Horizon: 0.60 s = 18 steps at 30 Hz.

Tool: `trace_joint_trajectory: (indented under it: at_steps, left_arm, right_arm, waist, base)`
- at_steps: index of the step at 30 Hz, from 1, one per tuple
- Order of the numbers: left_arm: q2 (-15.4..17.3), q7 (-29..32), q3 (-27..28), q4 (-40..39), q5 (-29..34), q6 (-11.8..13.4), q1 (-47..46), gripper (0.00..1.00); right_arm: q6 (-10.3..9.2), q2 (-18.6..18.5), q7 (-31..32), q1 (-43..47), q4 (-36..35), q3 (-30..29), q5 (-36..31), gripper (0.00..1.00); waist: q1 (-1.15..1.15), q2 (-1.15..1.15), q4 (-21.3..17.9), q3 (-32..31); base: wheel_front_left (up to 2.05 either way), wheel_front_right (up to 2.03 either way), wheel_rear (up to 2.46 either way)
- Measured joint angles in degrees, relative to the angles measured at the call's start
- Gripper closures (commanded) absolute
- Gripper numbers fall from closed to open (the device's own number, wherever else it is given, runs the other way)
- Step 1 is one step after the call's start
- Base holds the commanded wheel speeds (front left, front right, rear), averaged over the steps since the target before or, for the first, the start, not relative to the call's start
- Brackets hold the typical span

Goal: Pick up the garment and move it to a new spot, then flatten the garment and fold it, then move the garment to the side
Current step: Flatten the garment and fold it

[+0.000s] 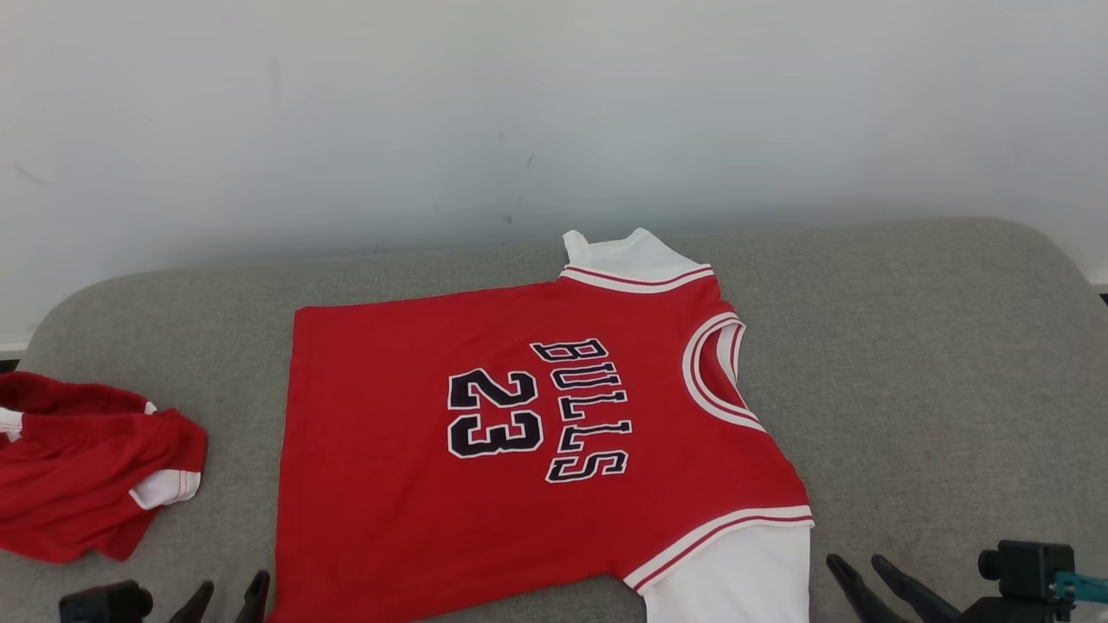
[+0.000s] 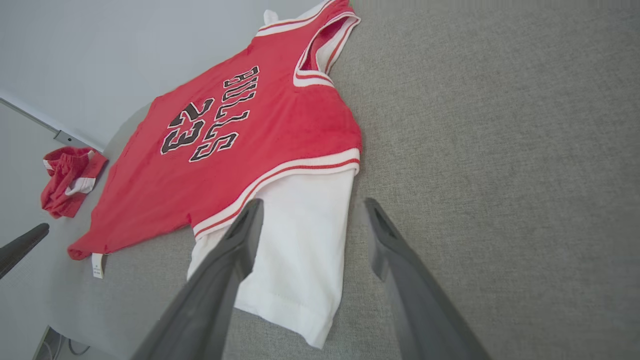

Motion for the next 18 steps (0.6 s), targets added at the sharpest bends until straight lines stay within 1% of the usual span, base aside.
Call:
trace_joint_trajectory:
  at_steps: [3,7,10,12,13,18]
  left_arm:
    - [1.0,-0.1,1.2,-3.5,0.5,0.8,0.0,0.0]
    - [1.2,-0.5,4.5,-7.3,1.2,1.7,0.0,0.0]
    - [1.1,-0.6,7.2,-9.2,1.5,2.2,0.0,0.0]
    - [0.7,-0.6,9.5,-10.4,2.5,2.6,0.0,0.0]
    - [0.7,-0.6,9.5,-10.4,2.5,2.6,0.0,0.0]
    - [-0.2,-0.6,13.7,-12.8,6.4,2.6,0.4,0.0]
  right_arm:
    - [-0.15,-0.5,-1.5,0.0,-2.3,-1.1,0.4,0.0]
    - [-2.52,-1.0,-4.4,-1.4,-3.1,-2.4,-3.3,0.0]
    - [-3.66,-0.6,-5.6,-4.9,-3.5,-3.3,-6.2,0.0]
    - [-4.1,-0.2,-6.0,-6.9,-3.6,-3.4,-8.5,0.0]
    - [-4.1,-0.2,-6.0,-6.9,-3.6,-3.4,-8.5,0.0]
    - [-4.7,1.6,-7.0,-9.8,-3.3,-5.0,-11.8,0.0]
  waist:
    - [0.0,0.0,0.0,-0.1]
    - [0.0,0.0,0.0,-0.2]
    - [0.0,0.0,-0.4,-0.1]
    - [0.0,0.0,-0.8,0.0]
    - [0.0,0.0,-0.8,0.0]
    - [0.0,0.0,-1.7,0.4]
  base:
    - [0.0,0.0,0.0]
    - [0.0,0.0,0.0]
    - [0.0,0.0,0.0]
    - [0.0,0.0,0.0]
    - [0.0,0.0,0.0]
    - [0.0,0.0,0.0]
